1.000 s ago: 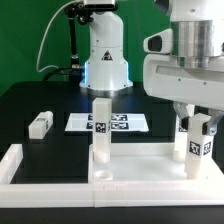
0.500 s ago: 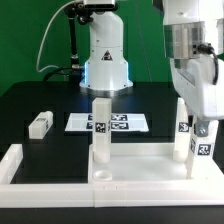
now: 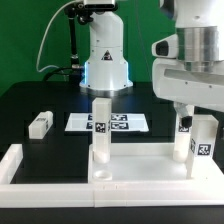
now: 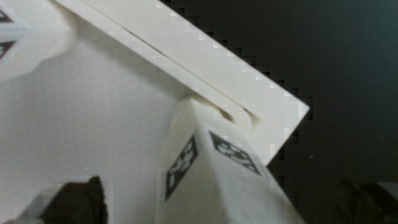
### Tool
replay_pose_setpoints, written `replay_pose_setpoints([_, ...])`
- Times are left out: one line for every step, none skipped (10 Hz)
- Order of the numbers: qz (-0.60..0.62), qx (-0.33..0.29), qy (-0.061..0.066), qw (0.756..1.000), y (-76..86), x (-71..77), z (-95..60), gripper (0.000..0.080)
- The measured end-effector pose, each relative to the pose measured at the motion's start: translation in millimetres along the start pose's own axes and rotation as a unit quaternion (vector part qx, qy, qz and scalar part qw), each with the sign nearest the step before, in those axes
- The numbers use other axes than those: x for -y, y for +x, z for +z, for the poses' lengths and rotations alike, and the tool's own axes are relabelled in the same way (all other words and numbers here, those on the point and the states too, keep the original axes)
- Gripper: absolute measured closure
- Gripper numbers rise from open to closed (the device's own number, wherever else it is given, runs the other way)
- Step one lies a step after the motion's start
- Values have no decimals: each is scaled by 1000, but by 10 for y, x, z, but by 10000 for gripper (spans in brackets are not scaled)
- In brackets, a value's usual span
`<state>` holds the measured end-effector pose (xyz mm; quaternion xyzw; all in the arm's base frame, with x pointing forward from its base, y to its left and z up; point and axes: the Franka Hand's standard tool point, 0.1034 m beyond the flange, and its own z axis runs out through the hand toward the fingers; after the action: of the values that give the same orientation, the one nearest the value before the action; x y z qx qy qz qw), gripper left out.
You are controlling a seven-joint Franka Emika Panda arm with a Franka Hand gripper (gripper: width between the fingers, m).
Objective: Assemble desk
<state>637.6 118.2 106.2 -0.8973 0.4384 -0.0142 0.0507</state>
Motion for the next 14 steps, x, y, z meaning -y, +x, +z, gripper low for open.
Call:
replay_pose_setpoints([-38,0,0,999,14,-7,0,151])
replay_pose_setpoints([-98,-1,-1,995,33,-16,-4,151])
replay_pose_setpoints([-225,-1,0,974,110,-57,-9,151])
replay_pose_setpoints([-326,2,-3,945,133,-96,33,151])
replay_pose_setpoints([-314,3,-3,949,130,-97,42,151])
replay_pose_setpoints([-305,3,-3,952,133,-98,43,283])
replay_pose_setpoints([-304,3,-3,953,135,-100,44,283])
replay_pose_setpoints([-288,3,-3,958,132,-99,44,422])
replay_pose_setpoints([-235,3,-3,972,130,-99,46,514])
replay_pose_setpoints([-214,3,-3,977,130,-99,47,514])
replay_pose_setpoints([-169,3,-3,986,128,-99,49,514])
replay_pose_setpoints([-131,3,-3,991,128,-99,49,514])
replay_pose_setpoints([-48,2,-3,999,108,-78,50,514])
replay_pose_setpoints([24,1,-4,1000,93,-62,50,514])
